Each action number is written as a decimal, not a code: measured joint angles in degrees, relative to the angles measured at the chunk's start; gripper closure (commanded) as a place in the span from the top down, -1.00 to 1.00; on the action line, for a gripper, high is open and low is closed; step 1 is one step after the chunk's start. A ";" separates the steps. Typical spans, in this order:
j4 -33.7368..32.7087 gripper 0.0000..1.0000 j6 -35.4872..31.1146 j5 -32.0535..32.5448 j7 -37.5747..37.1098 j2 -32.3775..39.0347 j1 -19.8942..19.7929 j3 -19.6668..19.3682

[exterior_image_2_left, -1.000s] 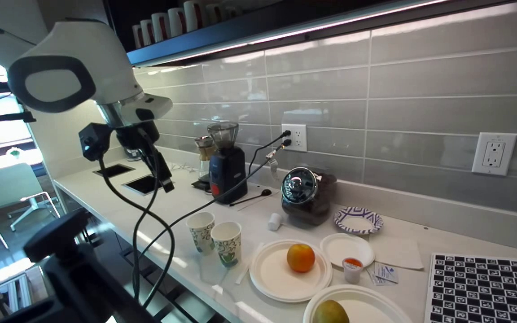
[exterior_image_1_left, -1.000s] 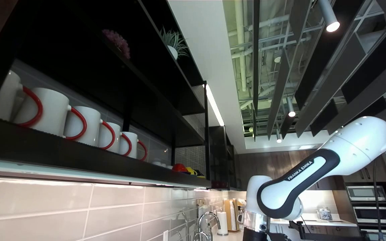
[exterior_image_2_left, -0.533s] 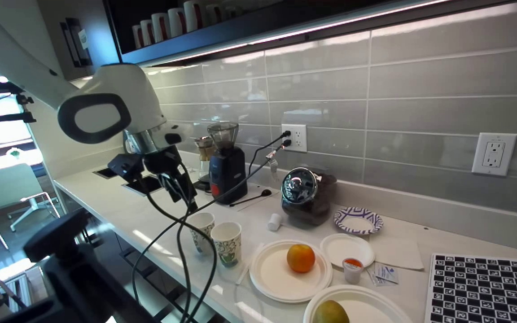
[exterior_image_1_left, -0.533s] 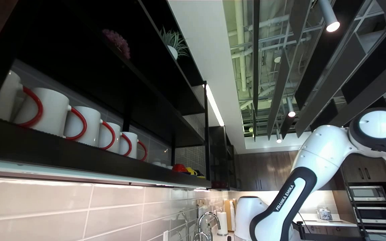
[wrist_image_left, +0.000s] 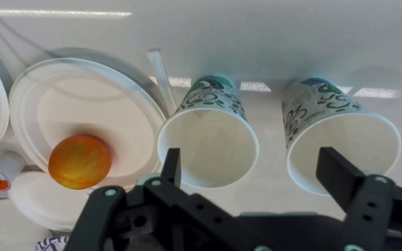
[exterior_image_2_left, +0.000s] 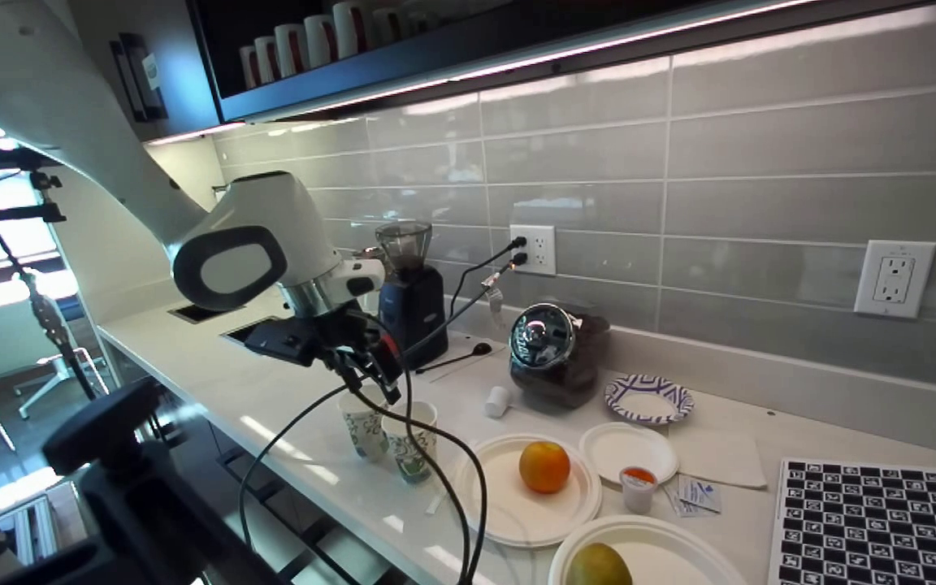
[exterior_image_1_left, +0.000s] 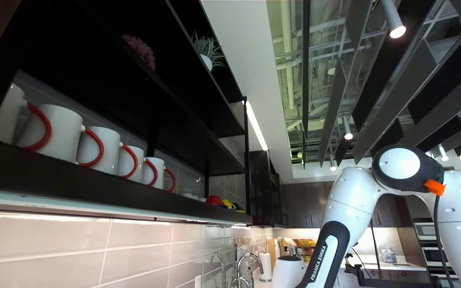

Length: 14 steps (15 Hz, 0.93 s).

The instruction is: Put the paper cups in the cabinet

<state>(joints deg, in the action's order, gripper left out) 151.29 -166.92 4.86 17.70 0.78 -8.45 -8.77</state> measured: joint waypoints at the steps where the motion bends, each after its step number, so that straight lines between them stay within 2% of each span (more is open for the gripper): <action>1: -0.45 1.00 -1.05 -1.95 1.02 1.29 0.24 0.42; 7: -1.75 1.00 -1.77 -24.26 11.64 3.59 0.41 6.80; 10: -2.30 1.00 -2.54 -28.37 14.86 4.14 0.21 7.36; 14: -2.41 1.00 -3.23 -28.81 16.74 4.96 -0.76 7.16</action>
<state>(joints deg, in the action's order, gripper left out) 148.88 -170.15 -23.95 34.44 5.74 -9.21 -1.61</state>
